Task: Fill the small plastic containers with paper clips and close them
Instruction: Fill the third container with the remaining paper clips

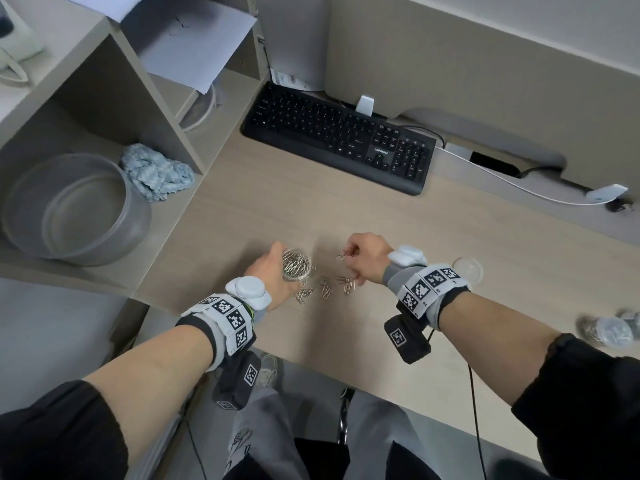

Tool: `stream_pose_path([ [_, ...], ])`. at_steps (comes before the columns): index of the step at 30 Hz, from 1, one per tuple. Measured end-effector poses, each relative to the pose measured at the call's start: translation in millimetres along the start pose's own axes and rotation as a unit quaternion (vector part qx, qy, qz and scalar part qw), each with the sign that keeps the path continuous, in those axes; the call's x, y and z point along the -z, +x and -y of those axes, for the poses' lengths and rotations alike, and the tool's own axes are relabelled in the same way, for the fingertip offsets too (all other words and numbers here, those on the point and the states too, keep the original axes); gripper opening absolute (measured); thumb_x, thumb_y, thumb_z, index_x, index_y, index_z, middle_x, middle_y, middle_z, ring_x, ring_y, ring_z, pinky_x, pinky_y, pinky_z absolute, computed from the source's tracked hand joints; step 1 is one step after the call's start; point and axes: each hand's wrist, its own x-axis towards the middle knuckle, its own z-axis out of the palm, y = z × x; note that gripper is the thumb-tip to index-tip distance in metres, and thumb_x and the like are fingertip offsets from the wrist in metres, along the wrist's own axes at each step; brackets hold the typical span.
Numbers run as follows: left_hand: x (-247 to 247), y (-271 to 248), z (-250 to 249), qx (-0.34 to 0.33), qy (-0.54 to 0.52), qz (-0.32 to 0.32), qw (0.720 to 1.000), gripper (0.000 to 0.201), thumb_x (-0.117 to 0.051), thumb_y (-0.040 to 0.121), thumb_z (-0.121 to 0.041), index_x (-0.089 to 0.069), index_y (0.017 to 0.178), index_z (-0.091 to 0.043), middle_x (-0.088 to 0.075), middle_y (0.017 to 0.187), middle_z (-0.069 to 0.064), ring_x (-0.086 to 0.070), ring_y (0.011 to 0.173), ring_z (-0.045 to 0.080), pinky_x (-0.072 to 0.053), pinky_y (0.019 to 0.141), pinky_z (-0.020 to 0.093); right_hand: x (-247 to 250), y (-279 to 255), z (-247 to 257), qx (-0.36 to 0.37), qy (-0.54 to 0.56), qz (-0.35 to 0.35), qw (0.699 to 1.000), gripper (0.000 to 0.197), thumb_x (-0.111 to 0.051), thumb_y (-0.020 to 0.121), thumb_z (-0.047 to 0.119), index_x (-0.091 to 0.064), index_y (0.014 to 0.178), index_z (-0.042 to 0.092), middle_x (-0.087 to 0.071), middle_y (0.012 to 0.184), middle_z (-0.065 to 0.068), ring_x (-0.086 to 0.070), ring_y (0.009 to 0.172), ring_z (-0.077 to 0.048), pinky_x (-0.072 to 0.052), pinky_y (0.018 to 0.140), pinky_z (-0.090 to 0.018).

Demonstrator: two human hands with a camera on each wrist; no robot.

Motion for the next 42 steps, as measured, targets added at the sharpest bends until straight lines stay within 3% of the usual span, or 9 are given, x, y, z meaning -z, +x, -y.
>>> stream_pose_path([
  [8, -8, -4, -32, -0.033, 0.004, 0.002, 0.999, 0.067, -0.078, 0.074, -0.029, -0.040, 0.128, -0.017, -0.061, 0.106, 0.001, -0.062, 0.090, 0.030, -0.049, 0.073, 0.034, -1, -14, 44, 0.084, 0.015, 0.022, 0.996, 0.008, -0.058, 0.089, 0.003, -0.057, 0.086, 0.011, -0.065, 0.062, -0.012, -0.062, 0.045, -0.023, -0.051, 0.047, -0.033],
  [12, -6, -7, -40, -0.040, 0.004, -0.008, 0.999, 0.058, -0.075, 0.075, -0.027, -0.042, 0.122, -0.017, -0.062, 0.100, 0.000, -0.061, 0.083, 0.031, -0.048, 0.067, 0.034, -5, -19, 48, 0.107, -0.006, 0.018, 0.994, 0.013, -0.059, 0.088, 0.003, -0.057, 0.083, 0.014, -0.069, 0.078, -0.022, -0.064, 0.053, -0.027, -0.057, 0.054, -0.044],
  [19, -4, -10, -37, -0.031, 0.007, -0.017, 0.999, 0.060, -0.075, 0.073, -0.029, -0.039, 0.120, -0.020, -0.063, 0.104, 0.000, -0.061, 0.084, 0.031, -0.047, 0.068, 0.033, 5, -16, 49, 0.148, -0.005, -0.002, 0.989, 0.008, -0.060, 0.088, 0.006, -0.066, 0.090, 0.011, -0.060, 0.067, 0.001, -0.062, 0.061, -0.024, -0.057, 0.063, -0.036],
  [22, 0, -11, -30, -0.020, 0.016, -0.026, 0.999, 0.062, -0.075, 0.075, -0.029, -0.040, 0.125, -0.019, -0.063, 0.111, 0.002, -0.061, 0.093, 0.033, -0.047, 0.074, 0.033, 13, -11, 36, 0.101, -0.002, -0.032, 0.994, 0.011, -0.054, 0.089, 0.008, -0.062, 0.085, 0.014, -0.061, 0.066, 0.000, -0.061, 0.056, -0.025, -0.052, 0.050, -0.027],
  [26, 11, -12, -13, 0.008, 0.009, -0.038, 0.999, 0.061, -0.076, 0.076, -0.031, -0.041, 0.125, -0.017, -0.065, 0.111, 0.006, -0.062, 0.094, 0.035, -0.050, 0.077, 0.035, 13, -7, 3, -0.050, -0.123, -0.007, 0.991, 0.015, -0.052, 0.091, 0.024, -0.060, 0.085, 0.013, -0.071, 0.066, -0.005, -0.070, 0.054, -0.025, -0.061, 0.061, -0.038],
  [28, 16, -14, -3, 0.013, 0.005, -0.045, 0.999, 0.059, -0.077, 0.076, -0.034, -0.043, 0.121, -0.018, -0.065, 0.108, 0.002, -0.062, 0.093, 0.032, -0.051, 0.079, 0.036, 6, -8, -8, -0.110, -0.189, 0.036, 0.975, 0.026, -0.053, 0.093, 0.033, -0.061, 0.088, 0.009, -0.074, 0.069, -0.009, -0.071, 0.058, -0.023, -0.059, 0.062, -0.033],
  [34, 27, -19, 22, 0.027, -0.002, -0.044, 0.999, 0.057, -0.074, 0.074, -0.029, -0.044, 0.121, -0.020, -0.067, 0.106, 0.003, -0.064, 0.092, 0.032, -0.052, 0.079, 0.036, -37, 9, 4, -0.095, -0.210, 0.017, 0.973, 0.037, -0.052, 0.088, 0.045, -0.060, 0.094, 0.009, -0.070, 0.064, -0.005, -0.067, 0.057, -0.023, -0.057, 0.061, -0.032],
  [37, 31, -19, 34, 0.032, -0.004, -0.039, 0.999, 0.057, -0.075, 0.074, -0.029, -0.043, 0.121, -0.020, -0.067, 0.106, 0.003, -0.064, 0.092, 0.033, -0.052, 0.078, 0.036, -61, 16, 24, -0.043, -0.197, 0.008, 0.979, 0.031, -0.057, 0.091, 0.036, -0.058, 0.104, 0.009, -0.069, 0.089, -0.009, -0.066, 0.074, -0.026, -0.055, 0.065, -0.033],
  [42, 39, -20, 41, 0.025, -0.011, -0.033, 0.999, 0.056, -0.075, 0.077, -0.031, -0.043, 0.122, -0.018, -0.067, 0.105, 0.006, -0.063, 0.091, 0.035, -0.052, 0.076, 0.036, -77, 13, 27, 0.010, -0.293, -0.011, 0.956, 0.061, -0.065, 0.078, 0.057, -0.043, 0.118, 0.017, -0.050, 0.115, -0.008, -0.061, 0.090, -0.036, -0.052, 0.075, -0.040],
])
